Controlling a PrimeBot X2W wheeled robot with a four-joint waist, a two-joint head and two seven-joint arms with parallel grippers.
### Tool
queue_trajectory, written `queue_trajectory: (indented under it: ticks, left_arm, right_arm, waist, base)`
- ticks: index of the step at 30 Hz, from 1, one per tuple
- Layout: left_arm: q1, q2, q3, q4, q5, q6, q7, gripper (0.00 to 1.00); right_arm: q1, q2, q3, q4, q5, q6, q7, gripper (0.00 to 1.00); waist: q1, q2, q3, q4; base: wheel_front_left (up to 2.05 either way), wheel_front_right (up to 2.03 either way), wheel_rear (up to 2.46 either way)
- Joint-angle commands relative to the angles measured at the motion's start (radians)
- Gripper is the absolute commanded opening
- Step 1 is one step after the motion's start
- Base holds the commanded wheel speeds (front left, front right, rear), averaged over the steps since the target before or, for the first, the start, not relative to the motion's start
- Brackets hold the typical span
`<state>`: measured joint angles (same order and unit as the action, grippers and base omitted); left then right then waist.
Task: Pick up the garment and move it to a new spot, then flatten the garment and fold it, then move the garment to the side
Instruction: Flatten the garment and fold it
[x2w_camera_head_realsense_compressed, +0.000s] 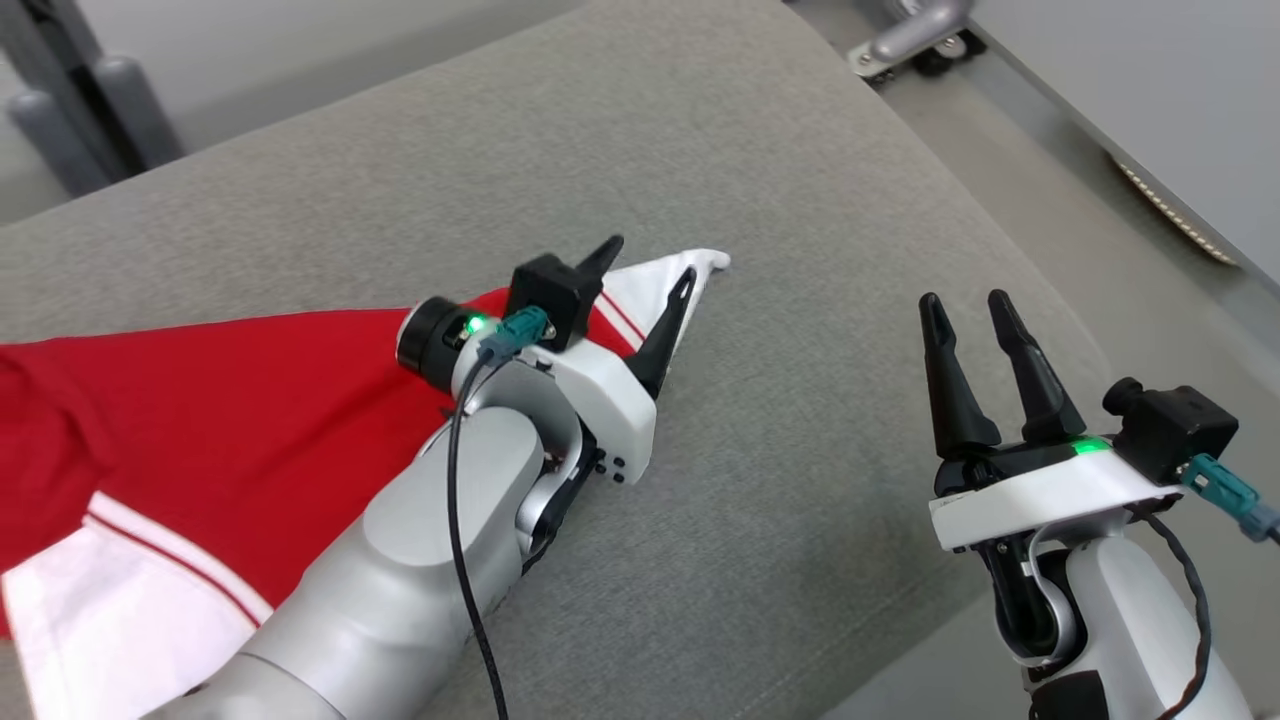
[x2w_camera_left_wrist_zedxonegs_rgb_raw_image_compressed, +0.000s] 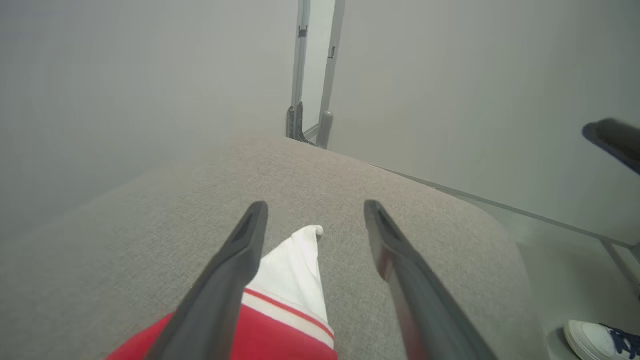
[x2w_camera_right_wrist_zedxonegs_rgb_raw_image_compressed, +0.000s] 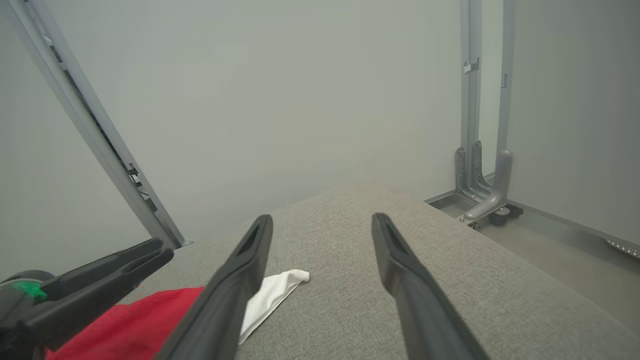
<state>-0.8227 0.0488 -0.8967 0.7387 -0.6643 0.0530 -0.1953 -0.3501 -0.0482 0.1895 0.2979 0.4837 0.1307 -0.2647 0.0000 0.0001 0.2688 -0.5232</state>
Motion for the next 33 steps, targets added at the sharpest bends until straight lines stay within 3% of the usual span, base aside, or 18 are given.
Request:
queue_trajectory:
  ticks: [1, 6, 11, 17, 22, 27, 33]
  left_arm:
    - [-0.025, 0.003, 0.006, -0.011, -0.008, 0.004, -0.017, 1.0]
    - [-0.035, 0.011, 0.043, -0.022, -0.011, 0.021, -0.054, 1.0]
    - [0.01, 0.069, 0.133, -0.103, 0.015, 0.042, -0.068, 1.0]
    - [0.177, 0.177, 0.292, -0.302, 0.1, 0.092, -0.069, 1.0]
    - [0.352, 0.224, 0.43, -0.426, 0.142, 0.099, -0.069, 1.0]
    - [0.511, 0.213, 0.542, -0.5, 0.201, 0.092, -0.069, 1.0]
    - [0.691, 0.148, 0.69, -0.566, 0.259, 0.058, -0.069, 1.0]
  right_arm:
    - [-0.007, -0.006, -0.008, -0.011, -0.014, 0.0, -0.003, 1.0]
    - [0.003, -0.005, -0.018, -0.03, -0.051, 0.0, -0.002, 1.0]
    - [0.027, -0.006, -0.04, -0.049, -0.109, 0.0, -0.002, 1.0]
    - [0.056, -0.009, -0.013, -0.054, -0.166, 0.0, -0.002, 1.0]
    - [0.067, -0.02, 0.001, -0.043, -0.18, 0.0, -0.002, 1.0]
    - [0.07, -0.038, 0.035, -0.031, -0.187, 0.0, -0.002, 1.0]
    - [0.073, -0.05, 0.059, -0.015, -0.185, 0.0, -0.002, 1.0]
  waist:
    - [0.0, -0.0001, -0.025, 0.046]
    - [0.0, -0.0001, -0.054, 0.128]
    - [0.0, -0.0001, -0.094, 0.248]
    - [0.0, -0.0001, -0.139, 0.376]
    - [0.0, -0.0001, -0.156, 0.458]
    - [0.0, -0.0001, -0.168, 0.507]
    - [0.0, -0.0001, -0.18, 0.54]
  base:
    - [0.0, 0.0, 0.0]
    - [0.0, 0.0, 0.0]
    - [0.0, 0.0, 0.0]
    - [0.0, 0.0, 0.0]
    - [0.0, 0.0, 0.0]
    - [0.0, 0.0, 0.0]
    - [0.0, 0.0, 0.0]
